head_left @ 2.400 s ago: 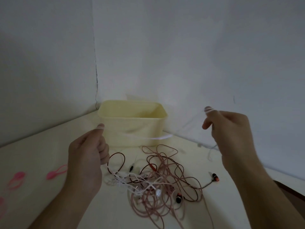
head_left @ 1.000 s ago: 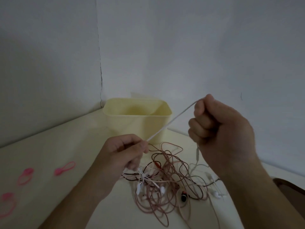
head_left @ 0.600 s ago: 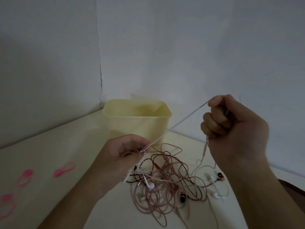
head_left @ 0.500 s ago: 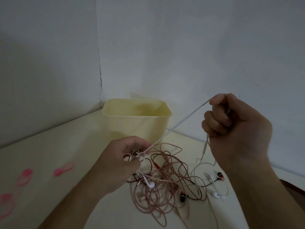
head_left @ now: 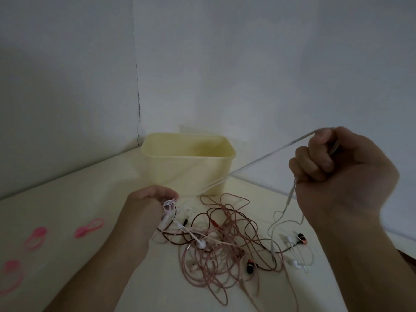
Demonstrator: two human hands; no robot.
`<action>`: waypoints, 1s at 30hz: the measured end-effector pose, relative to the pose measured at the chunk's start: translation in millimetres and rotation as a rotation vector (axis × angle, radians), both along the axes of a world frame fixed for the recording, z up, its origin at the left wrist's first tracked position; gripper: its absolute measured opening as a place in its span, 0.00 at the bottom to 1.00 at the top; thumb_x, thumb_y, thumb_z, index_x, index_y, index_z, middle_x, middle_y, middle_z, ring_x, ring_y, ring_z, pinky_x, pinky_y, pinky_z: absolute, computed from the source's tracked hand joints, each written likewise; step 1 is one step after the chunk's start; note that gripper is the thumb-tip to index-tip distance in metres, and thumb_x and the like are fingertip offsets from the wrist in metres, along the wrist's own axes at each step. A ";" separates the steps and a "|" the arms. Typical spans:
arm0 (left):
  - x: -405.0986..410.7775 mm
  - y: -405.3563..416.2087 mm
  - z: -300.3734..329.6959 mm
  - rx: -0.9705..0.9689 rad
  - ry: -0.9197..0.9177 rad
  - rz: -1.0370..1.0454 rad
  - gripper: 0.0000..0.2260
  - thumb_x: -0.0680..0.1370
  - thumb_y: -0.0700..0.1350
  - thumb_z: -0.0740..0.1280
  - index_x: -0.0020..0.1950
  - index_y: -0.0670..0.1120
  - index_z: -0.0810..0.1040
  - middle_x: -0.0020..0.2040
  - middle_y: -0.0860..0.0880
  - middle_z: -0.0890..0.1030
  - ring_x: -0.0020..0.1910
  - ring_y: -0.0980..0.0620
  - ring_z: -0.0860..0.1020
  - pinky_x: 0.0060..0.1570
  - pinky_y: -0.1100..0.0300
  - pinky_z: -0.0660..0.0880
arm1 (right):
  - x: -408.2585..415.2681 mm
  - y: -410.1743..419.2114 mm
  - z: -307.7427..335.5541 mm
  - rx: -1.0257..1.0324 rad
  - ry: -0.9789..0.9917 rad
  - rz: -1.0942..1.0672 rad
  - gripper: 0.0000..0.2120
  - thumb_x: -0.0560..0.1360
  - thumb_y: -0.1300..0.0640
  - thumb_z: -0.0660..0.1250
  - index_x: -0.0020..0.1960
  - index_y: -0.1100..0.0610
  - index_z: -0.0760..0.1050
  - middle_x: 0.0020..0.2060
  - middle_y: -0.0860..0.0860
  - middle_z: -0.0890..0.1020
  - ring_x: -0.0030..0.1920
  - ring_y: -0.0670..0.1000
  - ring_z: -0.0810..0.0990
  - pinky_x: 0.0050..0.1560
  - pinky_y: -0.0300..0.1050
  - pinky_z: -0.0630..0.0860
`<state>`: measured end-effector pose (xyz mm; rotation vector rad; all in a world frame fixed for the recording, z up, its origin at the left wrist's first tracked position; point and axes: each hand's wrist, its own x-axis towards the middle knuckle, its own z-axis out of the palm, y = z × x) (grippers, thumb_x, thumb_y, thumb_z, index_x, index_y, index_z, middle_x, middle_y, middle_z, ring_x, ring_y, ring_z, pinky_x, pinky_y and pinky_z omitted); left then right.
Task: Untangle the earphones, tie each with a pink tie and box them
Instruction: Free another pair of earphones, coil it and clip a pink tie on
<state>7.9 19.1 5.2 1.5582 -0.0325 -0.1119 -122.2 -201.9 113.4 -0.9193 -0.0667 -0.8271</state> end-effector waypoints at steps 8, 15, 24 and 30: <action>-9.0 5.9 7.7 -0.411 0.145 -0.126 0.08 0.66 0.33 0.55 0.39 0.39 0.73 0.33 0.43 0.74 0.31 0.46 0.73 0.39 0.52 0.68 | 9.7 -6.9 -7.4 -0.040 0.166 0.092 0.13 0.77 0.58 0.57 0.36 0.59 0.72 0.32 0.52 0.53 0.30 0.50 0.51 0.33 0.47 0.48; -9.2 -2.0 8.6 -0.014 -0.033 0.024 0.10 0.65 0.33 0.62 0.33 0.42 0.81 0.33 0.45 0.82 0.35 0.46 0.76 0.37 0.58 0.67 | 11.9 -18.0 -5.9 -0.475 0.544 0.063 0.15 0.82 0.62 0.60 0.46 0.65 0.84 0.31 0.56 0.76 0.30 0.54 0.74 0.32 0.45 0.71; -39.0 -9.6 5.7 0.210 -0.806 0.003 0.10 0.73 0.37 0.69 0.46 0.53 0.79 0.42 0.53 0.81 0.44 0.52 0.80 0.46 0.69 0.74 | 13.8 2.6 -9.1 -0.429 0.515 0.288 0.14 0.86 0.64 0.60 0.55 0.70 0.83 0.43 0.61 0.82 0.46 0.59 0.86 0.50 0.54 0.86; -57.1 -27.7 -5.3 0.166 -0.553 -0.561 0.06 0.77 0.54 0.74 0.52 0.56 0.86 0.44 0.51 0.87 0.43 0.51 0.85 0.48 0.56 0.81 | 18.2 30.3 -18.5 -0.479 0.470 0.374 0.10 0.83 0.69 0.64 0.51 0.78 0.76 0.47 0.59 0.84 0.45 0.58 0.86 0.50 0.52 0.86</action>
